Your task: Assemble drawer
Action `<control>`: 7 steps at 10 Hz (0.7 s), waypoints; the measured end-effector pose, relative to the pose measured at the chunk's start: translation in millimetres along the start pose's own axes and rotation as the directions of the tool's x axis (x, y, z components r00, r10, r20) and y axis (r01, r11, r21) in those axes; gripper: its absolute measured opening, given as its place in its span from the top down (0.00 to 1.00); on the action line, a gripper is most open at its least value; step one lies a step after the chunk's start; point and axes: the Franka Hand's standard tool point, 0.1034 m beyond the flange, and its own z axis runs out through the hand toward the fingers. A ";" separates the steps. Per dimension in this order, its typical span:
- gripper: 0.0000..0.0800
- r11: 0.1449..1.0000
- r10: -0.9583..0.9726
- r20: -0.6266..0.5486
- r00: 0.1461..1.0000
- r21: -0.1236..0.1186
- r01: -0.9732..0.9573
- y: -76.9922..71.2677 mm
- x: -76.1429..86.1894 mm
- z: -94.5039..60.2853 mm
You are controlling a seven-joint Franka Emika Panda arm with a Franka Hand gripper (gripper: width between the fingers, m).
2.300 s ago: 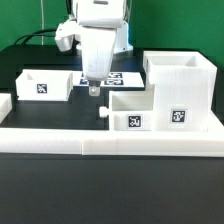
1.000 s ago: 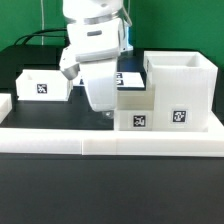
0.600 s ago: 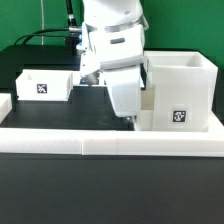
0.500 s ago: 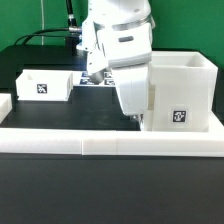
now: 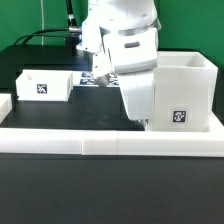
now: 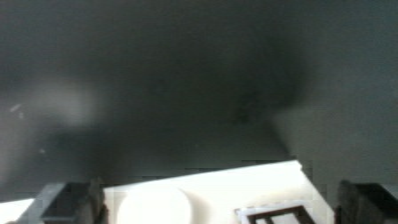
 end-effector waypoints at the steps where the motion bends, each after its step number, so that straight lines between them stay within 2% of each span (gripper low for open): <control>1: 0.19 1.000 -0.003 0.003 1.000 0.001 0.003 1.3 -0.9 -0.8; 2: 0.19 1.000 -0.001 0.005 1.000 0.000 0.001 1.0 -4.2 -2.4; 5: 0.19 1.000 0.014 0.019 1.000 -0.014 -0.014 -10.9 -44.0 -18.1; 6: 0.19 0.999 0.016 0.024 1.000 -0.037 -0.015 -12.0 -53.1 -27.9; 7: 0.19 0.997 0.021 0.030 0.999 -0.078 -0.018 -14.9 -64.1 -40.2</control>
Offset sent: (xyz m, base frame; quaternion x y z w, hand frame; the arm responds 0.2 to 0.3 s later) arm -0.0243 -0.0561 0.0088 -0.0041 -0.0157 -0.0211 0.9996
